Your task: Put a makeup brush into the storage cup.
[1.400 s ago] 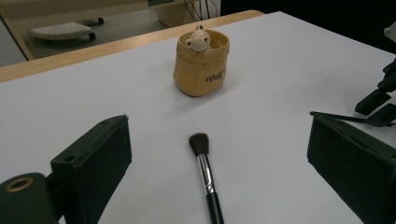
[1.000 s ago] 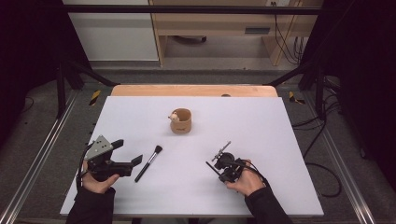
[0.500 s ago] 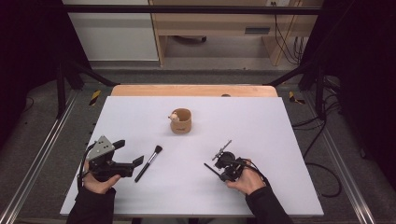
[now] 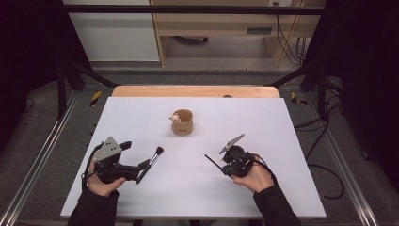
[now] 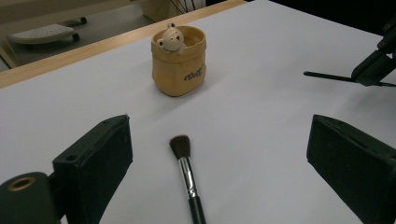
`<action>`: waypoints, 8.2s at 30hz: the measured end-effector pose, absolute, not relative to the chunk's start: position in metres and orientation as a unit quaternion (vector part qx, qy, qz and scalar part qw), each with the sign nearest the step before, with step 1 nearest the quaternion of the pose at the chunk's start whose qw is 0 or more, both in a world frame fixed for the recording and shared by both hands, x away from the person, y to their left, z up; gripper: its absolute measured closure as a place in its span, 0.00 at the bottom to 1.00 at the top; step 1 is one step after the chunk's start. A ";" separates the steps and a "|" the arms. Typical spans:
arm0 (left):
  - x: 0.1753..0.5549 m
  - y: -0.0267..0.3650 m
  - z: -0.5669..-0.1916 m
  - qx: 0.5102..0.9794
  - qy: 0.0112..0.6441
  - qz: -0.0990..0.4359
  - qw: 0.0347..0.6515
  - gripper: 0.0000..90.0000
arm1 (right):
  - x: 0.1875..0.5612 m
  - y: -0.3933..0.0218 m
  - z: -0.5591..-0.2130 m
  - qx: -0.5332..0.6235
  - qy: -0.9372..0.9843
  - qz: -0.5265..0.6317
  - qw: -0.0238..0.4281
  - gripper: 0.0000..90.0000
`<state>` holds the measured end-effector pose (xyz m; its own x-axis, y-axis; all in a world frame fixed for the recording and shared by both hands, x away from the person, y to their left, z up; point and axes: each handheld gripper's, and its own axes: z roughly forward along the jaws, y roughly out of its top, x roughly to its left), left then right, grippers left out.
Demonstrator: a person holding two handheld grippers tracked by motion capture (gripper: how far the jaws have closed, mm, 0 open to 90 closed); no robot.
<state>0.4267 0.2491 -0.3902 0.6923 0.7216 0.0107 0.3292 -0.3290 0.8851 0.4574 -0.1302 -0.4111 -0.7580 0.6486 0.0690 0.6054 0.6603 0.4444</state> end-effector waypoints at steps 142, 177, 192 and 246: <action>0.393 0.086 -0.413 0.930 -0.144 0.296 0.161 0.90 | 0.448 -0.073 -0.391 0.151 0.954 0.250 -0.073 0.95; 0.402 0.105 -0.413 0.950 -0.043 0.246 0.189 0.94 | 0.445 -0.122 -0.363 0.210 0.896 0.387 0.053 0.50; 0.406 0.118 -0.414 0.938 0.060 0.230 0.254 0.94 | 0.436 -0.152 -0.361 0.273 0.845 0.446 0.110 0.27; 0.410 0.118 -0.428 0.852 0.299 0.190 0.386 0.94 | 0.425 -0.141 -0.414 0.387 0.746 0.529 0.118 0.22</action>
<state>0.4102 0.1177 -0.4284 0.7490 0.6560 0.0931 0.3629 -0.5237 0.7708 0.4253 -0.1409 -0.4141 -0.6725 0.7021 0.2341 0.4531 0.1405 0.8803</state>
